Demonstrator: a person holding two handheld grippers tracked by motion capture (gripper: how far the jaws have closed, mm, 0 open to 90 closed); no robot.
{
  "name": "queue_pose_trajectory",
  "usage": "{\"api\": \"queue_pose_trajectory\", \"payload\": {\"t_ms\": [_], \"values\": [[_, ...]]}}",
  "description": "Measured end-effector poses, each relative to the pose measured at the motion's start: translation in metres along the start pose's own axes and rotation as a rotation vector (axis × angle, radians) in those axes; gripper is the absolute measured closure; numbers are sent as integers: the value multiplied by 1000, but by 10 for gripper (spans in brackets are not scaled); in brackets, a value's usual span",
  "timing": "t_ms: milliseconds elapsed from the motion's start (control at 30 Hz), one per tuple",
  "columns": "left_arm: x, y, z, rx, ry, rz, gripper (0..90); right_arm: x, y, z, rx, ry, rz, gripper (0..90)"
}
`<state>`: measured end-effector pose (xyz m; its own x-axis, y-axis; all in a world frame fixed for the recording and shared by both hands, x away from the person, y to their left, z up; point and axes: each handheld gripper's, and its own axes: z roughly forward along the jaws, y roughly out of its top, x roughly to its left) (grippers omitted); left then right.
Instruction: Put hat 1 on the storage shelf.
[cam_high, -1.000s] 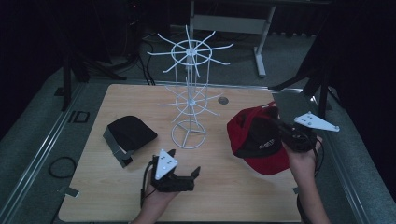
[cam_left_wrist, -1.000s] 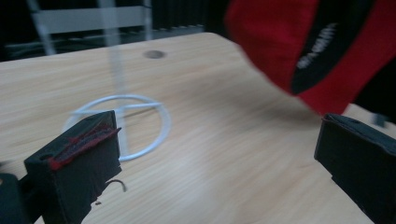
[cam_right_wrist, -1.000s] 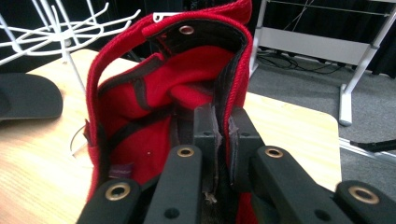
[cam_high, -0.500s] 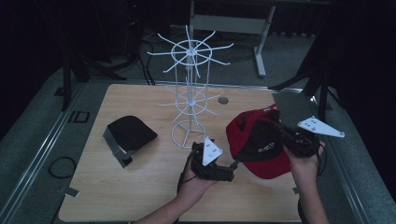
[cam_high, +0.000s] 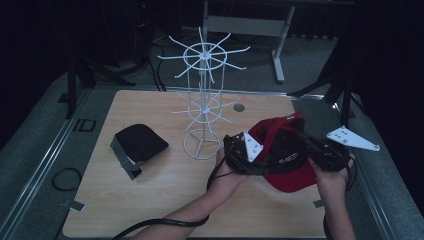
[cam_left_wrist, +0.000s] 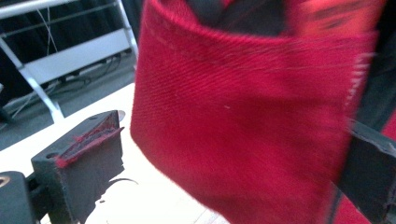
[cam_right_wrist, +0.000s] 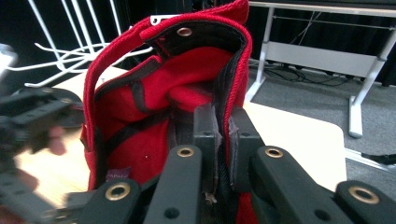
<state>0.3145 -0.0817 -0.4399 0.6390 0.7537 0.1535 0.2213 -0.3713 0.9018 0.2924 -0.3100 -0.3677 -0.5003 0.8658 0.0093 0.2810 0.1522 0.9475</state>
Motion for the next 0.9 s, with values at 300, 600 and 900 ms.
{"api": "queue_pose_trajectory", "payload": {"t_ms": [300, 600, 900], "values": [[11, 6, 9, 17, -7, -17, 240, 4, -1, -5, 2, 25, -7, 842], [13, 12, 9, 10, 13, 9, 839, 12, -15, 1, 38, 52, 3, 841], [15, 29, 6, -15, 25, 38, 870, 11, -35, 5, 46, 47, 52, 835]]}}
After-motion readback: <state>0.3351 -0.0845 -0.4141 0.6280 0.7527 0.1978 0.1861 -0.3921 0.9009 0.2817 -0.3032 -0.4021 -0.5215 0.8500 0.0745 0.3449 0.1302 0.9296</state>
